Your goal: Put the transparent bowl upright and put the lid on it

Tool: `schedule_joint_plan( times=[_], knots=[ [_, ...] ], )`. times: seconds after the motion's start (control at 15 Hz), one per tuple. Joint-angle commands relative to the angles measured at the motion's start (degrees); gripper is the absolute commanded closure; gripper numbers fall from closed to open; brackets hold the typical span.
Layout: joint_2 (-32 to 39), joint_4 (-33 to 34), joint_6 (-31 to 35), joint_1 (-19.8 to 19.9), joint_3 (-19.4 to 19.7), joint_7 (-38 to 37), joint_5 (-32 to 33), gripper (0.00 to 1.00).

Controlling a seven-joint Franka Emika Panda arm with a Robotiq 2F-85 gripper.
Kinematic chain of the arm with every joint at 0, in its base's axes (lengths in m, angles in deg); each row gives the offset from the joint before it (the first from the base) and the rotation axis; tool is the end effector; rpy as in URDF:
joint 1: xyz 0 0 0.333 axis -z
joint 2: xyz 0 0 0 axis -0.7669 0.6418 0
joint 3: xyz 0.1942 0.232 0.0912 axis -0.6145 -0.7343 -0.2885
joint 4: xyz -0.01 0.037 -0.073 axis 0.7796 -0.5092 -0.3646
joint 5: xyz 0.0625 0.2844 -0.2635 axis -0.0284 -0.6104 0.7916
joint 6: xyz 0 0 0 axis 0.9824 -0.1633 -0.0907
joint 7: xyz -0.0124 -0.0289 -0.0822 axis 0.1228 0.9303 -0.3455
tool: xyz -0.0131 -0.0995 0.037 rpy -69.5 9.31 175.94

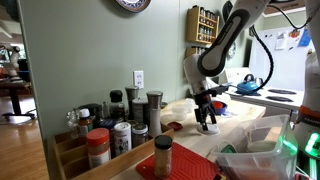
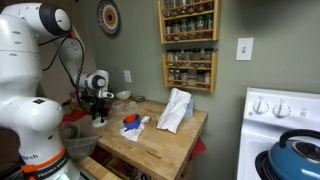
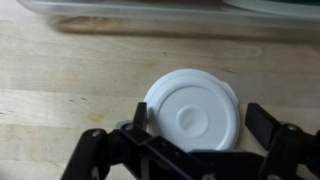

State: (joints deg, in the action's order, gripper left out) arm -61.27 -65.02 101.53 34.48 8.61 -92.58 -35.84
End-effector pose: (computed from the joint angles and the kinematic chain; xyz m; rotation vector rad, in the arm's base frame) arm 0.3809 0.2224 0.1921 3.0737 0.1394 -0.5576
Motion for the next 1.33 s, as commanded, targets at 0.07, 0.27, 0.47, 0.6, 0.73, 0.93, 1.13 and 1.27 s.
schedule_joint_plan(
  times=[0.07,0.27,0.47,0.6,0.73,0.93,1.13,1.27],
  knots=[
    [1.5,0.3,0.5,-1.0,0.6,-2.9,1.8,0.0],
    [2.4,1.0,0.1,-1.4,0.7,-4.3,2.6,0.0],
    [2.7,1.2,-0.1,-1.5,0.7,-5.0,3.0,0.0],
    [2.8,1.3,-0.2,-1.5,0.8,-5.3,3.4,0.26],
    [2.6,1.7,-1.2,-1.5,0.9,-5.9,4.1,0.34],
    [2.2,2.1,-1.9,-1.4,0.8,-5.9,4.3,0.36],
    [-0.5,2.2,-3.9,-1.3,0.8,-6.0,4.6,0.38],
    [-2.7,2.6,-5.7,-1.3,0.8,-6.1,5.4,0.39]
  ],
)
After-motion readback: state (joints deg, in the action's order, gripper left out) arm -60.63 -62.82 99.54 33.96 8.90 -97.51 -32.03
